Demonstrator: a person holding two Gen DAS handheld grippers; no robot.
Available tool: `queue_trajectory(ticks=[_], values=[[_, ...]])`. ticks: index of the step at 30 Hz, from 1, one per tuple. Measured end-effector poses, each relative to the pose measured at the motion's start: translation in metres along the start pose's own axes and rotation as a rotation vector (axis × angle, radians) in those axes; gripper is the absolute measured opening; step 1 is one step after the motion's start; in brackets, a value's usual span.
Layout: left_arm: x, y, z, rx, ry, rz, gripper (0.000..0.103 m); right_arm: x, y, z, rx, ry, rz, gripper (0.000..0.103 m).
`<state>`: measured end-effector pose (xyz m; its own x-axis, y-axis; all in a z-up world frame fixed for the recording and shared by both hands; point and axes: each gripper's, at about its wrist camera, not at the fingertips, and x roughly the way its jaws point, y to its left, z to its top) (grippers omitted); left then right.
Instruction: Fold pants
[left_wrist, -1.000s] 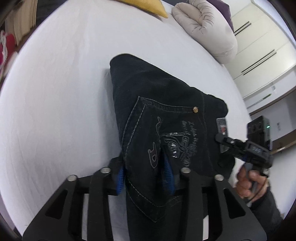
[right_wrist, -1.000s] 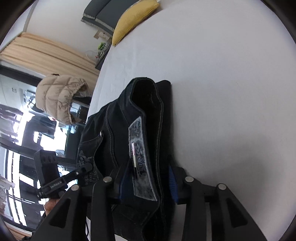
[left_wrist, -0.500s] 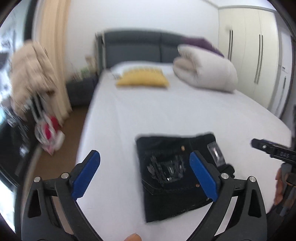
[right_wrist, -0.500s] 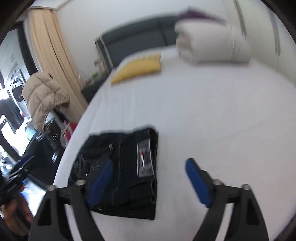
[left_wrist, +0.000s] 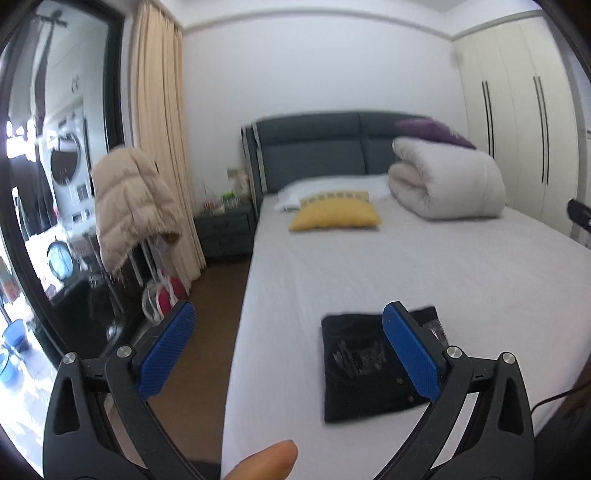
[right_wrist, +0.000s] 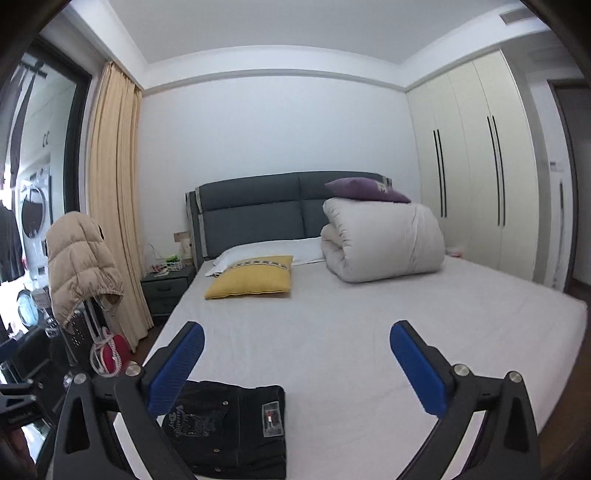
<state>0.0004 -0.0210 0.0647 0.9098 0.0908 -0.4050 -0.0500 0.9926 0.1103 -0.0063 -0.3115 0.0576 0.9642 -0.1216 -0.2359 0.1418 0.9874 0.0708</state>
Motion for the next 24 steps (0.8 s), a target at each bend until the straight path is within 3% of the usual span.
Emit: queue_trajectory(ticks=[9,15,24], values=[[-0.009,-0.014,-0.005,-0.027,0.200,-0.126,0.103,-0.019,0.011,0.004,0.004,0.139,-0.023,0.103],[0.033,-0.031,-0.031,-0.056,0.306,-0.148,0.103,-0.004,0.016,-0.025,0.026,0.302,-0.016,0.103],[0.073,-0.041,-0.054,-0.044,0.366,-0.144,0.103,0.011,0.026,-0.057,-0.020,0.422,-0.045,0.103]])
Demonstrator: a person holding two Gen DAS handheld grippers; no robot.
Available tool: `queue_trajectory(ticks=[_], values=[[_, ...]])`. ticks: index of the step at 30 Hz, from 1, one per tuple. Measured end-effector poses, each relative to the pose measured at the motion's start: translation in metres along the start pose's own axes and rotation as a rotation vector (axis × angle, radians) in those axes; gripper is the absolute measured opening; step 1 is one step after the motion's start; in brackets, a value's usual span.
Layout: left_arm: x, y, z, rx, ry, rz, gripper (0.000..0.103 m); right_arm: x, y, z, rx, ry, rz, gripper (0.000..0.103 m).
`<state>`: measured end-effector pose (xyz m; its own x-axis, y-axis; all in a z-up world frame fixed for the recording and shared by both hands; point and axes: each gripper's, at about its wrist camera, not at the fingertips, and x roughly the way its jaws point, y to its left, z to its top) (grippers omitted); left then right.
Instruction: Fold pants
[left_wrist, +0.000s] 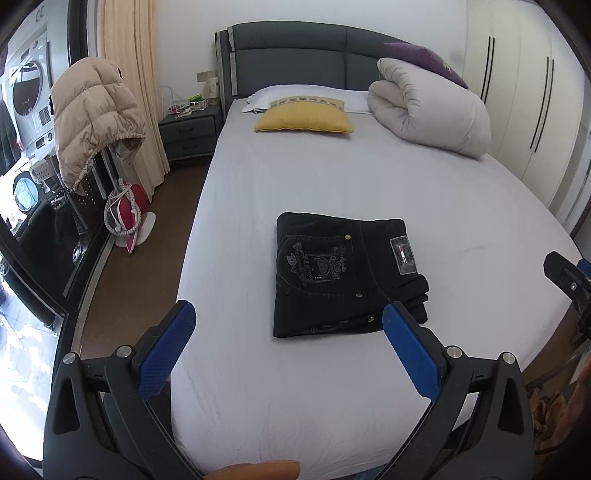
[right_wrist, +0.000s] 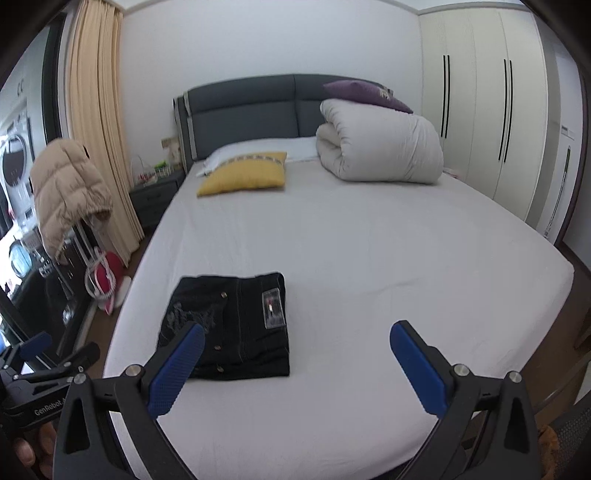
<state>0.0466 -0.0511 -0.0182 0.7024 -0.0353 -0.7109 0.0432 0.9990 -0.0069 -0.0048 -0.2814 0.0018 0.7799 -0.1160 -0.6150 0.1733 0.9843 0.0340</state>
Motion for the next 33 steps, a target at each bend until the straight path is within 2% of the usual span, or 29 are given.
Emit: queue_trajectory(ticks=[12,33], values=[[0.028,0.003,-0.007,-0.001,0.017,0.002,0.103,0.010,0.004,-0.003,-0.027,0.049,0.002,0.103],[0.027,0.010,-0.011,-0.006,0.030,0.004,0.103,0.019,0.012,-0.008,-0.045,0.090,0.023,0.103]])
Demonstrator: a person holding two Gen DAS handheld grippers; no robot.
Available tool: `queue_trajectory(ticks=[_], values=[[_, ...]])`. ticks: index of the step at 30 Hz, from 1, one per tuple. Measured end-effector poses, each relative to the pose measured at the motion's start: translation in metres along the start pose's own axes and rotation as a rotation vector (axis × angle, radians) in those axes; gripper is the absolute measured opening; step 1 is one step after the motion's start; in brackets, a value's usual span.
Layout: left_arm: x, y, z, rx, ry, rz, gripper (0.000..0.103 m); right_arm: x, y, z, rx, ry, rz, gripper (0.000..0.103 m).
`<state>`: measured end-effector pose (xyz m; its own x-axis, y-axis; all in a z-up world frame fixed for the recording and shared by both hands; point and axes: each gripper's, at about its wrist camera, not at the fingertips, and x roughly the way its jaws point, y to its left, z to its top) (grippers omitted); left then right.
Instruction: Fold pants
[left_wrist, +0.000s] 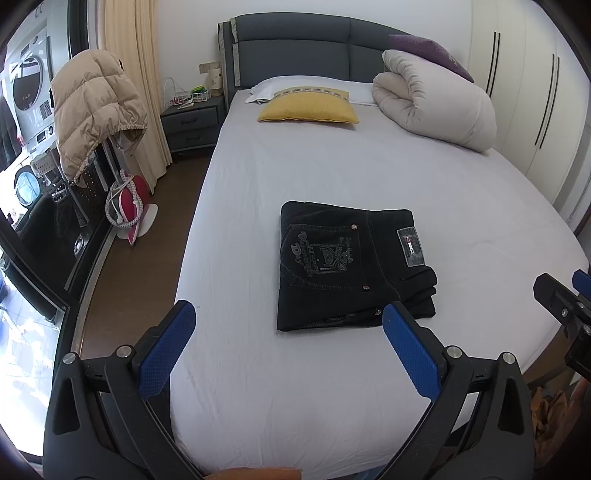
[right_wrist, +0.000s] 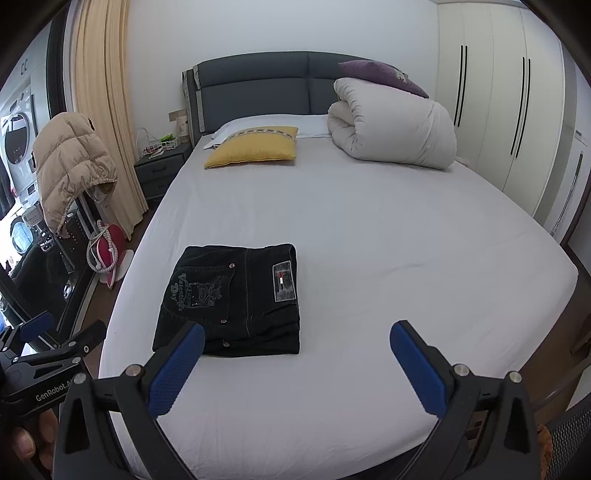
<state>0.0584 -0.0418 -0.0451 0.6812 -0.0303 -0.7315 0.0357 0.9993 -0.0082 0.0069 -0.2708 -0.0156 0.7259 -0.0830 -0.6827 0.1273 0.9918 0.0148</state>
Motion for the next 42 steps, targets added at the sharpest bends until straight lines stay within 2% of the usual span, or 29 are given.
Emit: queue_trajectory(ticks=[42], values=[[0.0039,0.0058,-0.0080,-0.019,0.024,0.007,0.103,0.0056,0.0016,-0.0059,-0.013,0.024,-0.001,0.103]])
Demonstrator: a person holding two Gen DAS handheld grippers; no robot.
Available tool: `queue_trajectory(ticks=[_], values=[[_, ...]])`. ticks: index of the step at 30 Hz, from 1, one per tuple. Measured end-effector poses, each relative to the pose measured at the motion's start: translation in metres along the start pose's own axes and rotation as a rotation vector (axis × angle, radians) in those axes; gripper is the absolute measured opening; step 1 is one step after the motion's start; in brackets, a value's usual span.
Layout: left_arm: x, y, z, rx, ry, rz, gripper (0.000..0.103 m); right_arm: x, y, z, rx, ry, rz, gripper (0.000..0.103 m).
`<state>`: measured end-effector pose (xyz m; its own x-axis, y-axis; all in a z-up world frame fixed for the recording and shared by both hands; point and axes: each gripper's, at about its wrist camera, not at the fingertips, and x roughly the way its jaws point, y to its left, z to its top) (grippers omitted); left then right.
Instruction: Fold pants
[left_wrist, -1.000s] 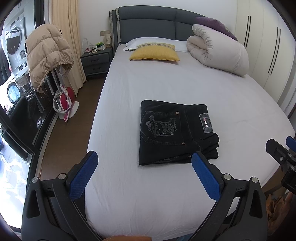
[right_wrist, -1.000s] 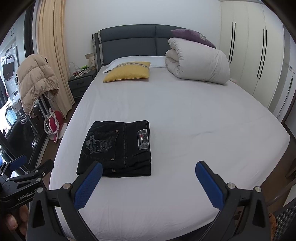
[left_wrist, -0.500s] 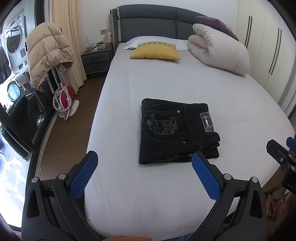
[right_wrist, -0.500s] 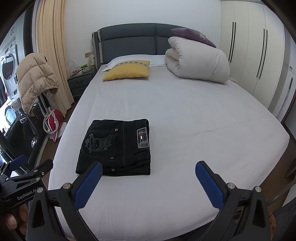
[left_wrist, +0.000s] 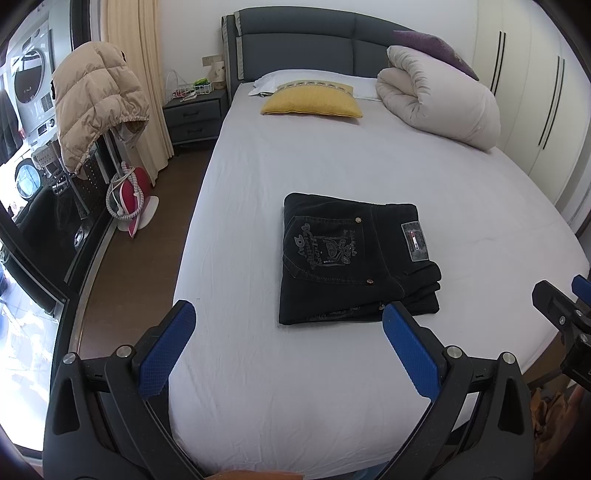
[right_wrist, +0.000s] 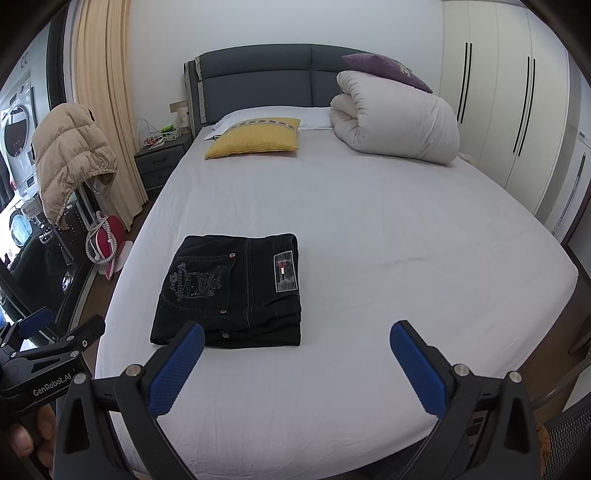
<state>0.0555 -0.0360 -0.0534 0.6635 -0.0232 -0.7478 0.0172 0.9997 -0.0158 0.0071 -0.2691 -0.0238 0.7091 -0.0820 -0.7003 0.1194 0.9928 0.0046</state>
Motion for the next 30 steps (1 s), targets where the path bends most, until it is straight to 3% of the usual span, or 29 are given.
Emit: queue_trajectory(ticks=[30], values=[[0.0004,-0.0002,0.0009,-0.002,0.006,0.002,0.103,0.0034,-0.0025,-0.0058,-0.005,0.009,0.001,0.103]])
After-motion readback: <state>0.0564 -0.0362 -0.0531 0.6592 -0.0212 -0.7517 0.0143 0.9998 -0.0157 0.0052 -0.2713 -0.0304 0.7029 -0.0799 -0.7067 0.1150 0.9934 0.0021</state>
